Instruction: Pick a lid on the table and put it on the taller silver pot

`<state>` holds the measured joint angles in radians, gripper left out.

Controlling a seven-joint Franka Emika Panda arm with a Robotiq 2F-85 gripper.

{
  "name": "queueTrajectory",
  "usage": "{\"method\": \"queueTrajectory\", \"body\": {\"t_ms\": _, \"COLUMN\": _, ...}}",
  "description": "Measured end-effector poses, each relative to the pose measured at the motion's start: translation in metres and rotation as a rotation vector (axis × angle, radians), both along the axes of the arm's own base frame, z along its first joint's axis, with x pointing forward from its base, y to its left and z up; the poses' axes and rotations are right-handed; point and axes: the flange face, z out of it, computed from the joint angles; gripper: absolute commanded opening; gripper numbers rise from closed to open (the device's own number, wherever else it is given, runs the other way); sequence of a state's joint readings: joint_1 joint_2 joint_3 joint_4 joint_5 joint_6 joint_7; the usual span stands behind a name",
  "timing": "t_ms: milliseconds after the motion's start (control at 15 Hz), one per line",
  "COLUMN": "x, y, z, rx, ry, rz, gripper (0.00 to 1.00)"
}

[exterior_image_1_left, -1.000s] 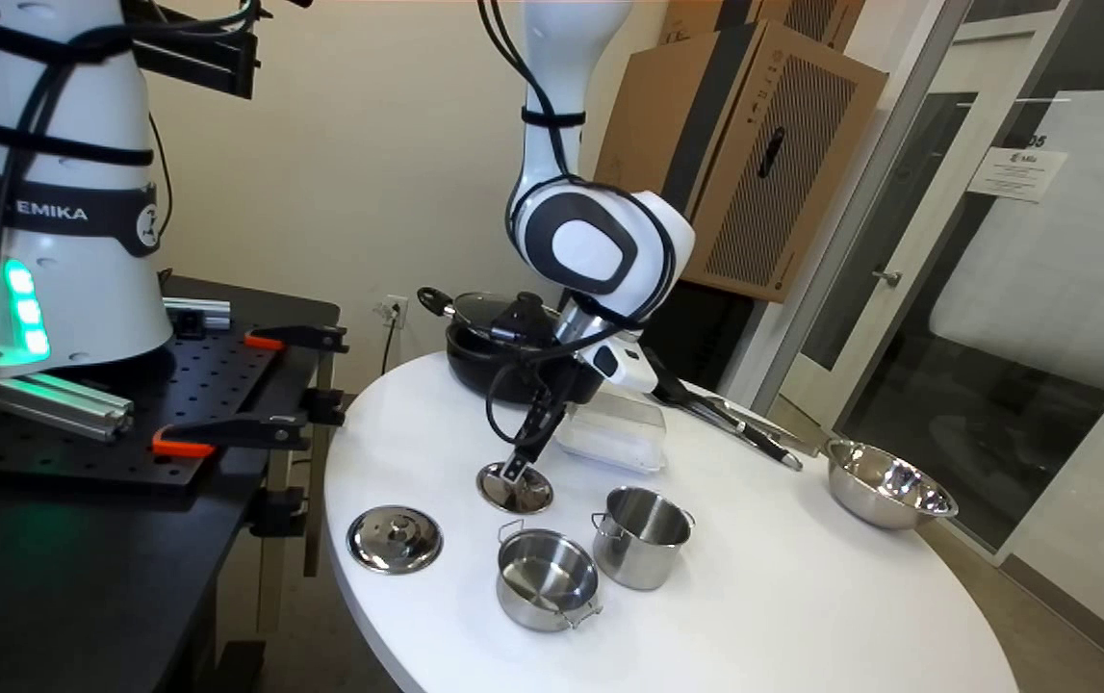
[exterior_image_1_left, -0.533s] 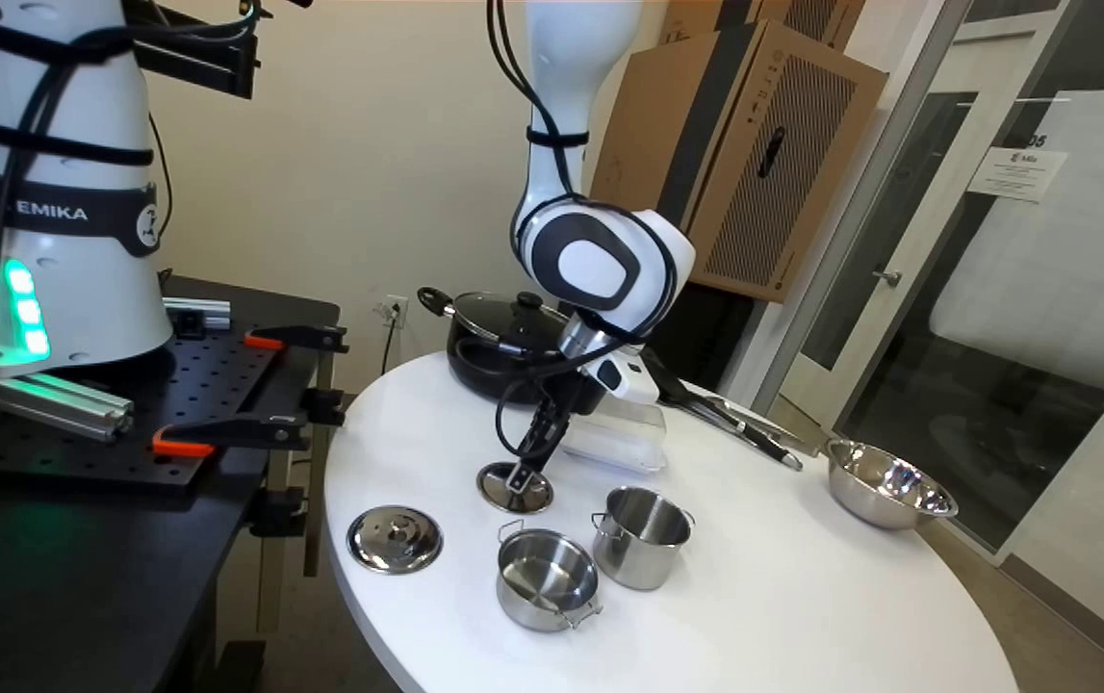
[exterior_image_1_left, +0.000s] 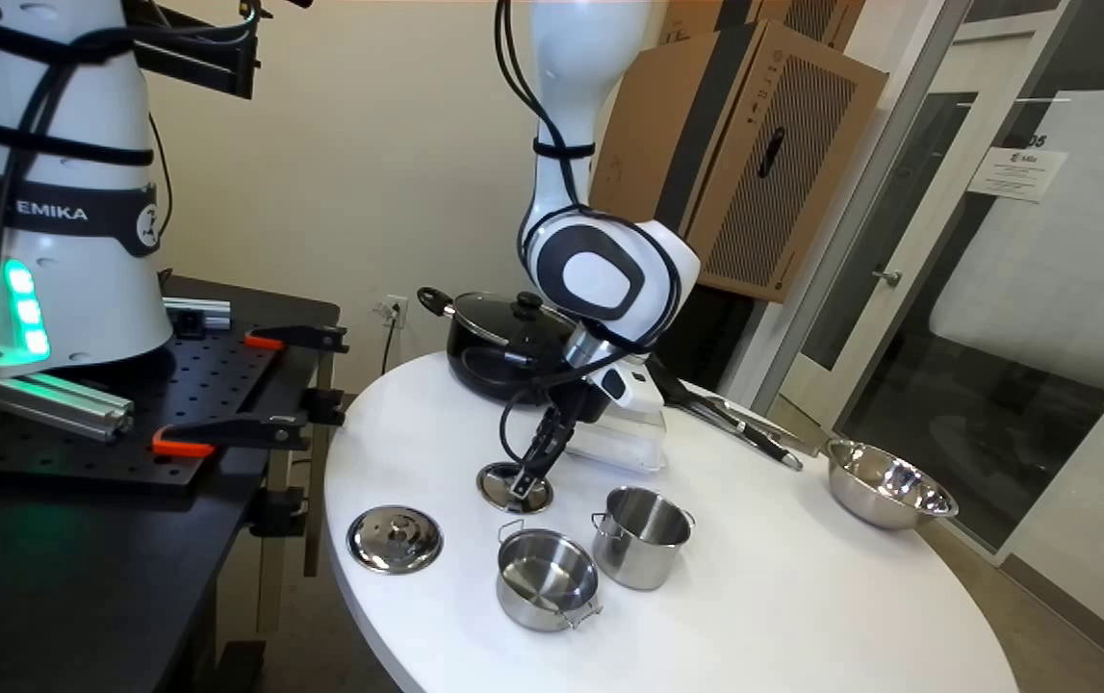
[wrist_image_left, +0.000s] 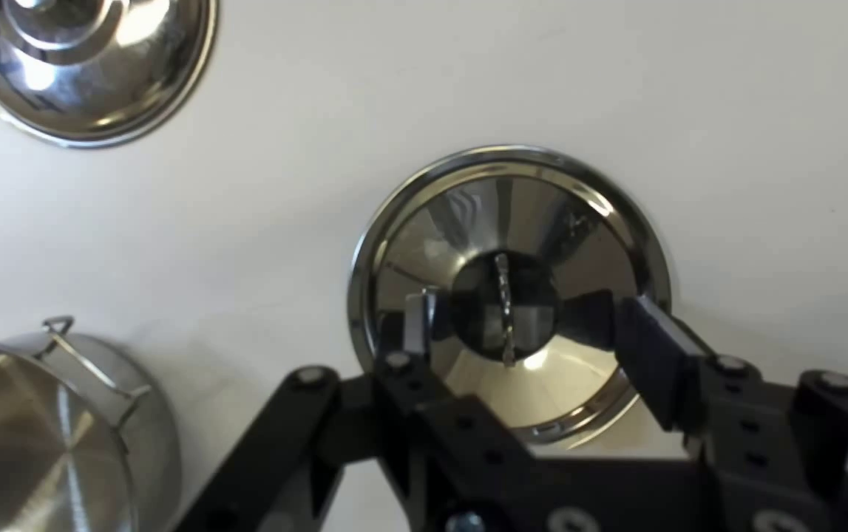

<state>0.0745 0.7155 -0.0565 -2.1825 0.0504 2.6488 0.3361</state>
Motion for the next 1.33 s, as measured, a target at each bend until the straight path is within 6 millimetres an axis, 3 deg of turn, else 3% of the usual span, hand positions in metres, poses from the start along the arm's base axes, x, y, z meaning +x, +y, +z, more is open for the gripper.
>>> {"method": "queueTrajectory", "body": {"t_ms": 333, "x": 0.005, "y": 0.0, "z": 0.002, "rx": 0.003, "ry": -0.011, "rz": -0.01, "gripper": 0.0}}
{"method": "queueTrajectory", "body": {"t_ms": 1000, "x": 0.011, "y": 0.0, "z": 0.006, "rx": 0.008, "ry": -0.024, "rz": -0.021, "gripper": 0.0}}
{"method": "queueTrajectory", "body": {"t_ms": 1133, "x": 0.014, "y": 0.004, "z": 0.016, "rx": 0.016, "ry": -0.039, "rz": -0.013, "gripper": 0.0}}
{"method": "queueTrajectory", "body": {"t_ms": 1333, "x": 0.023, "y": 0.005, "z": 0.048, "rx": 0.023, "ry": -0.09, "rz": -0.011, "gripper": 0.0}}
